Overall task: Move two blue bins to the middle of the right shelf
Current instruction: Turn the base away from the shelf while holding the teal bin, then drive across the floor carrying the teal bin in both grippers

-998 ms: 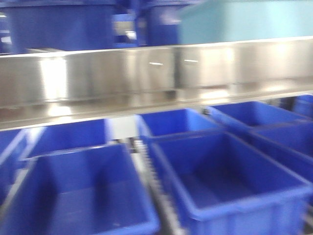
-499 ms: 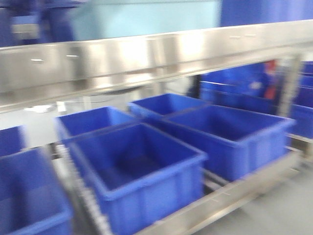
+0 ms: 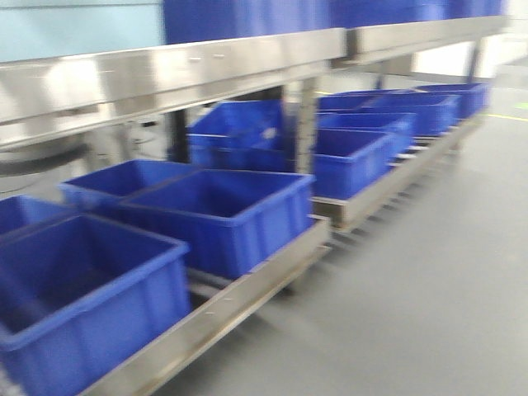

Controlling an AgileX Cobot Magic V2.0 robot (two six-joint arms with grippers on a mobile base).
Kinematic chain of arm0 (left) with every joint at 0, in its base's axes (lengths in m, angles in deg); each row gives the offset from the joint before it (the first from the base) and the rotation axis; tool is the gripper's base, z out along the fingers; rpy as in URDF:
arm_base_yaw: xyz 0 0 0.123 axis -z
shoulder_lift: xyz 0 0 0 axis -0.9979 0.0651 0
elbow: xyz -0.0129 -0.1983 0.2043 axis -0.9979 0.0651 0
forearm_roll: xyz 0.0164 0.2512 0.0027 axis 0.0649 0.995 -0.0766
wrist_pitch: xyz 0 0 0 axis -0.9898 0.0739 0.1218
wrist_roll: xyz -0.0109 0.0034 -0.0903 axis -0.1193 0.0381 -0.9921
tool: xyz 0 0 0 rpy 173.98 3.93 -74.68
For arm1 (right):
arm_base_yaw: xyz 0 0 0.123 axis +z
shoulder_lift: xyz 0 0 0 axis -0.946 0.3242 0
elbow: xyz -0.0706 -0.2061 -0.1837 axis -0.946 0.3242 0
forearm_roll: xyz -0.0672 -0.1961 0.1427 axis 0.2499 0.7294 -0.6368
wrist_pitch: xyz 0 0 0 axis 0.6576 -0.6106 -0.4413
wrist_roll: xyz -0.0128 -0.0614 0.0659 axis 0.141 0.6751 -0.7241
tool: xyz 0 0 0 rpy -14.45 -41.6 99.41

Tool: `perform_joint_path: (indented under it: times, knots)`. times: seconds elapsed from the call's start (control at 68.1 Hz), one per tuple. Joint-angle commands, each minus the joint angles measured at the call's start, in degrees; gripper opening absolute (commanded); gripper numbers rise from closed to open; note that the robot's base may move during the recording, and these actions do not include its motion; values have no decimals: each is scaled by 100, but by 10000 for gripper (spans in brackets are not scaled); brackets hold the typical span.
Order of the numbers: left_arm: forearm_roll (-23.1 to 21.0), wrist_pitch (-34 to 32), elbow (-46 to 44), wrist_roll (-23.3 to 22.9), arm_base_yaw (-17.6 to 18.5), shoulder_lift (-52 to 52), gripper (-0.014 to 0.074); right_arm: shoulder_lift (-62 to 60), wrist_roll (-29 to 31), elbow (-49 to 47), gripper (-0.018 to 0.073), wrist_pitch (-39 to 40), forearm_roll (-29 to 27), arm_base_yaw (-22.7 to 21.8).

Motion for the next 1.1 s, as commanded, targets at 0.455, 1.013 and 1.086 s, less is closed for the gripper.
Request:
perform_joint_path:
  times: [0.455, 1.013, 1.086]
  knots:
    - [-375, -417, -70, -48, 72, -85, -111, -27, 182, -45, -154, 139, -128, 16]
    - [-375, -417, -70, -48, 72, -85, -111, -27, 182, -45, -154, 139, -128, 16]
    - [-375, -417, -70, -48, 72, -85, -111, -27, 182, -45, -154, 139, -128, 16]
